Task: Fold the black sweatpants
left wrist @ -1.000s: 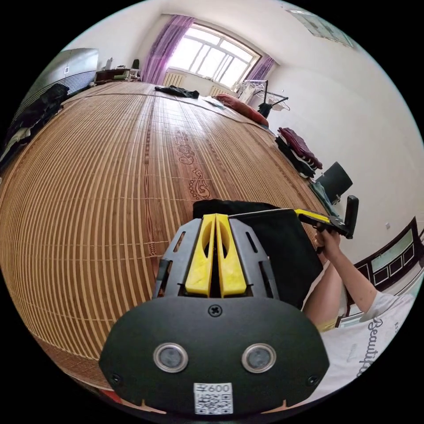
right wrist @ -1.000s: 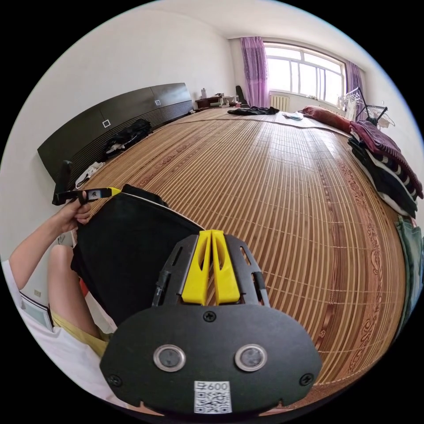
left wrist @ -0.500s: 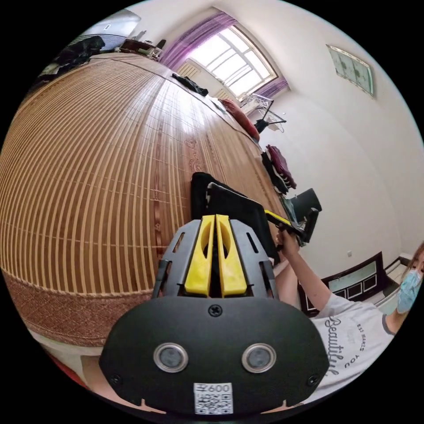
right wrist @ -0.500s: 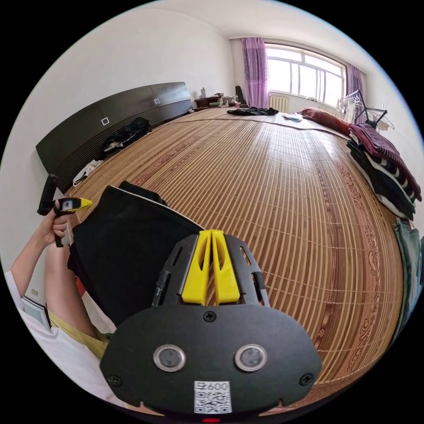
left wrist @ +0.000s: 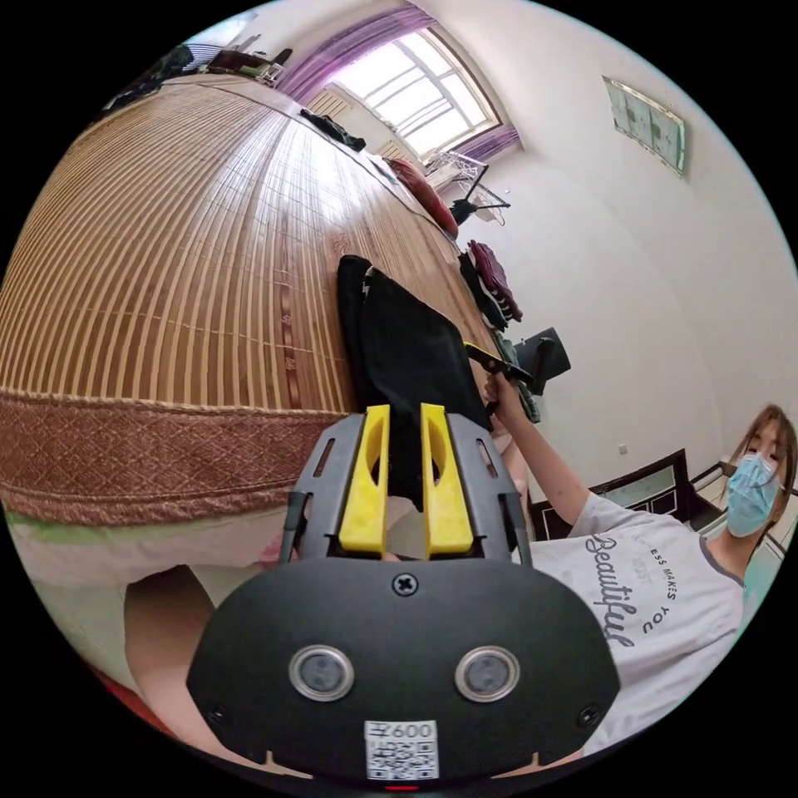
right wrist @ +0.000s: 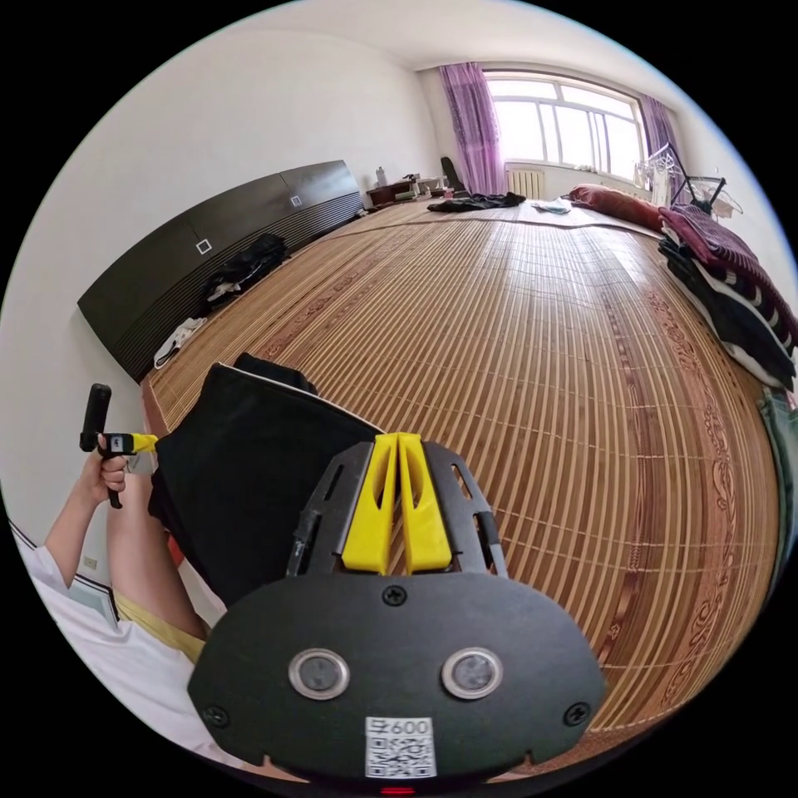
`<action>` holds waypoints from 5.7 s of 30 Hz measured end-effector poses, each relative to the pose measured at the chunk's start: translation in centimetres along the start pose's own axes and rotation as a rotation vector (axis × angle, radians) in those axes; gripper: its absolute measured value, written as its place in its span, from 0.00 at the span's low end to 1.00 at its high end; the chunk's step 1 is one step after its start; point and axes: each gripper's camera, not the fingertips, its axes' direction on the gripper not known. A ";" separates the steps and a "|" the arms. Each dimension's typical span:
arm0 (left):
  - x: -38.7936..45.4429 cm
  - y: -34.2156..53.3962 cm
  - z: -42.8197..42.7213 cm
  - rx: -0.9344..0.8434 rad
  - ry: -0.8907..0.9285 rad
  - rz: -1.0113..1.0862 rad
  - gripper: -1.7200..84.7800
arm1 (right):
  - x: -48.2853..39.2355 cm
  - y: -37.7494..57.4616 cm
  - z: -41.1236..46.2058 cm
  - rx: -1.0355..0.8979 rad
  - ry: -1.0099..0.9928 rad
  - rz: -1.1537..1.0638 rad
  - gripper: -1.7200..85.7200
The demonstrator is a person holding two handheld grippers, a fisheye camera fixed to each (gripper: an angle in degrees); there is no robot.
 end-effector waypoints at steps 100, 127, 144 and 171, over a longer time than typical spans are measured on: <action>-25.9 19.3 63.4 0.284 -0.779 0.629 0.02 | -36.1 37.6 -5.6 0.359 0.208 -0.121 0.01; -31.8 12.7 65.6 0.268 -0.733 0.650 0.03 | -24.1 -5.2 -2.8 -0.053 -0.255 0.009 0.01; -37.3 8.0 64.9 0.284 -0.581 0.616 0.03 | -1.1 0.0 -24.6 -0.255 -0.612 0.340 0.14; -26.1 10.1 88.3 0.061 -0.943 1.185 0.18 | 10.5 -11.2 -48.6 -0.172 -1.070 0.662 0.01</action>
